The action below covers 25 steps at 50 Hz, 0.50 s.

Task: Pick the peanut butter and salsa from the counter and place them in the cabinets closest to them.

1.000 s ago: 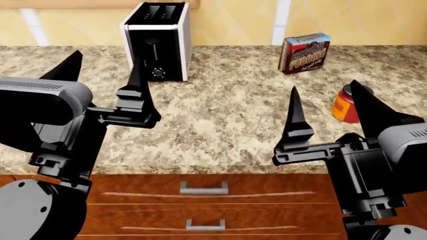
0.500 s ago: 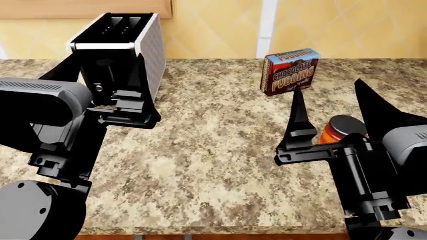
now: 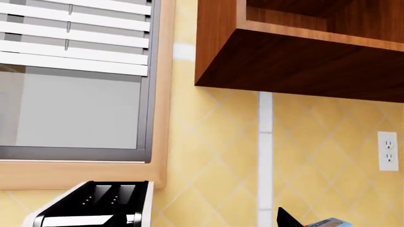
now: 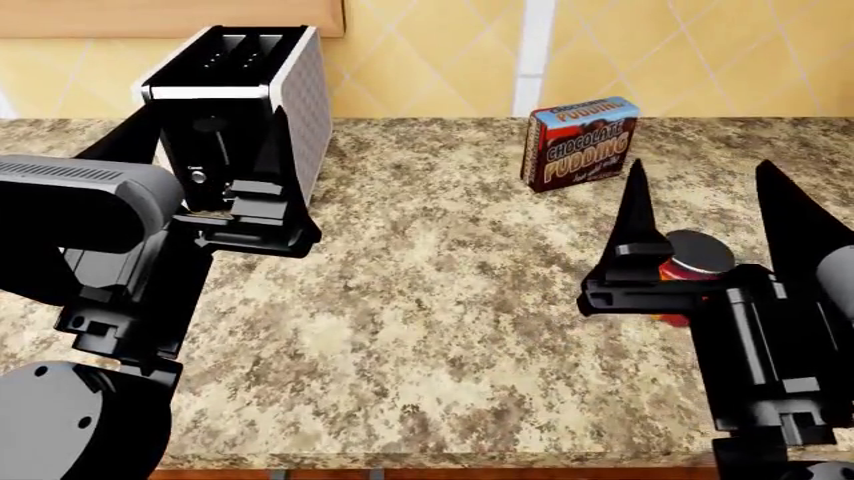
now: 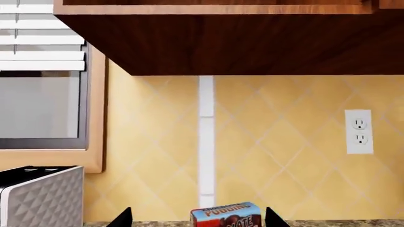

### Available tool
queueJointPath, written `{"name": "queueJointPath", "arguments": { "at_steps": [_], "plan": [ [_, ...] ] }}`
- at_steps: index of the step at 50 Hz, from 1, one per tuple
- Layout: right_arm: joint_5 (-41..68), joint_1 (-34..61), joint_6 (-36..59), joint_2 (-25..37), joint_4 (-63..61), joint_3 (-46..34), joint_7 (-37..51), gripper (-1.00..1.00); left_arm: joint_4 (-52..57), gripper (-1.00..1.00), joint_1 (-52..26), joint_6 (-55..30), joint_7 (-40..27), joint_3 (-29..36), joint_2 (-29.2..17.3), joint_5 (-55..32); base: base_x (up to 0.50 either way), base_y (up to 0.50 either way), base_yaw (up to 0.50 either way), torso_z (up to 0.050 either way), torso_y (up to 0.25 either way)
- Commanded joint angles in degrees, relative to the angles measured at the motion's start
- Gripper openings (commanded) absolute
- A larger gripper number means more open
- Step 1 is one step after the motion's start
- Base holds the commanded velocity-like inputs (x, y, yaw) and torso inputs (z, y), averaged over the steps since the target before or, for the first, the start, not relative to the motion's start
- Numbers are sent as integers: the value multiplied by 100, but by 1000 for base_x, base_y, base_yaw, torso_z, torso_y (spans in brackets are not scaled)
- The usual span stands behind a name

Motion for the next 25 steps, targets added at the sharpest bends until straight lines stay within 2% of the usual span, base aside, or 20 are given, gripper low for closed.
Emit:
{"name": "queueJointPath", "arguments": {
  "at_steps": [1, 12, 25],
  "plan": [
    [860, 190, 626, 150, -157, 392, 1104, 100, -2, 100, -2, 18, -14, 4, -18, -13, 0, 0, 0, 0, 0],
    [1313, 165, 838, 200, 32, 663, 1807, 100, 19, 100, 5, 34, -29, 56, -39, 35, 0, 0, 0, 0, 0],
    [1115, 75, 923, 199, 453, 595, 1881, 100, 55, 100, -8, 29, -61, 76, -66, 15, 0, 0, 0, 0, 0]
  ]
}}
